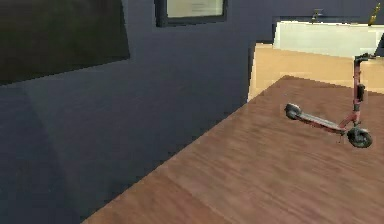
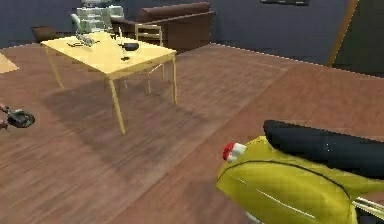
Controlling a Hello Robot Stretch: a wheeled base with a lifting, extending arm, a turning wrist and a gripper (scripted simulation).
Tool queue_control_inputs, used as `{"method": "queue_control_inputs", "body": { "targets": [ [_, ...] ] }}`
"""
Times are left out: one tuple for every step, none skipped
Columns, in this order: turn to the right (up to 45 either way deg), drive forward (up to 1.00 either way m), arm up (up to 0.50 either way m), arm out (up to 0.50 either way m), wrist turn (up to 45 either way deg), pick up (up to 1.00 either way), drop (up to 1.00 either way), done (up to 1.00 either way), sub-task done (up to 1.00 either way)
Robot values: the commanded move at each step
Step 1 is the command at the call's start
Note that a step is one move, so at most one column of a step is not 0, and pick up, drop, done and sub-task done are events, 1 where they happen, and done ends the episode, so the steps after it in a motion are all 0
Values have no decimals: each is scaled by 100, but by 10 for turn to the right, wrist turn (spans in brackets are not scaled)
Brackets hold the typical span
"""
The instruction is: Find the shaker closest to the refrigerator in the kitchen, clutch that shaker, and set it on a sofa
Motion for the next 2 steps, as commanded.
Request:
{"method": "queue_control_inputs", "body": {
  "targets": [
    [240,0,0,0,0,0,0,0,0],
    [0,100,0,0,0,0,0,0,0]
  ]
}}
